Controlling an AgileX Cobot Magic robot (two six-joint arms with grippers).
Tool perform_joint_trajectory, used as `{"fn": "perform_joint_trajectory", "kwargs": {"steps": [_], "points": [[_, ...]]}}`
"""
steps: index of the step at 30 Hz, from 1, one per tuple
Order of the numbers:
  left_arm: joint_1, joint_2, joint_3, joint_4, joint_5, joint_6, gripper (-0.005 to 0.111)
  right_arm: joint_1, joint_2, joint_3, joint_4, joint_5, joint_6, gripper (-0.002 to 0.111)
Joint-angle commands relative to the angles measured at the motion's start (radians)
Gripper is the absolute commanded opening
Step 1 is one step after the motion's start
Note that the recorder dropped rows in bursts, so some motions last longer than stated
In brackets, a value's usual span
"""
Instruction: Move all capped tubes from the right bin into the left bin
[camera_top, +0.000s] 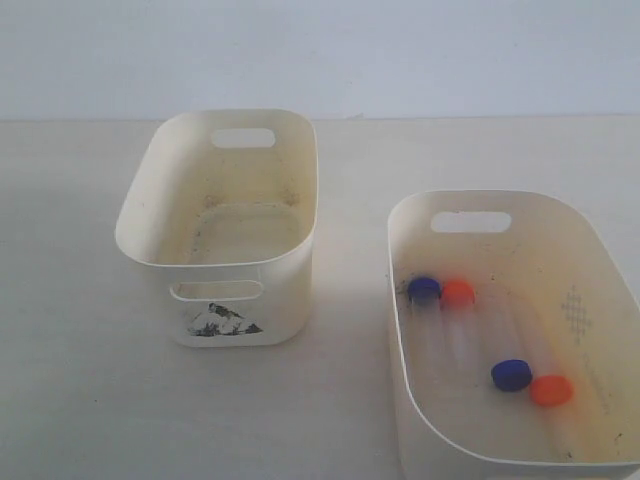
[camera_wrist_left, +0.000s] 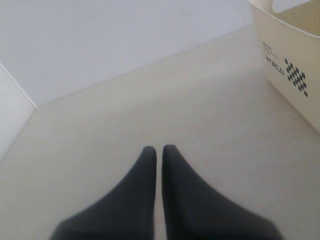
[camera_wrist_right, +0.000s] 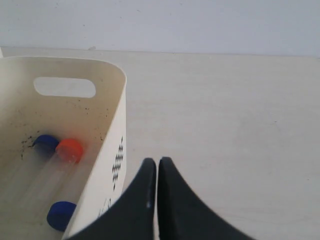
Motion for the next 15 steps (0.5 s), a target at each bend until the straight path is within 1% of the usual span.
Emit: {"fn": "perform_joint_trajectory", "kwargs": {"steps": [1,11,15], "points": [[-0.005,0.000,-0.004,-0.003,-0.003,-0.010,0.004,-0.006,-0.004,0.000,0.000,-0.011,-0.002,0.001],[-0.005,0.000,-0.004,-0.003,-0.003,-0.010,0.004,-0.006,-0.004,0.000,0.000,-0.022,-0.002,0.001],[-0.005,0.000,-0.004,-0.003,-0.003,-0.010,0.004,-0.006,-0.004,0.000,0.000,-0.164,-0.002,0.001]]}}
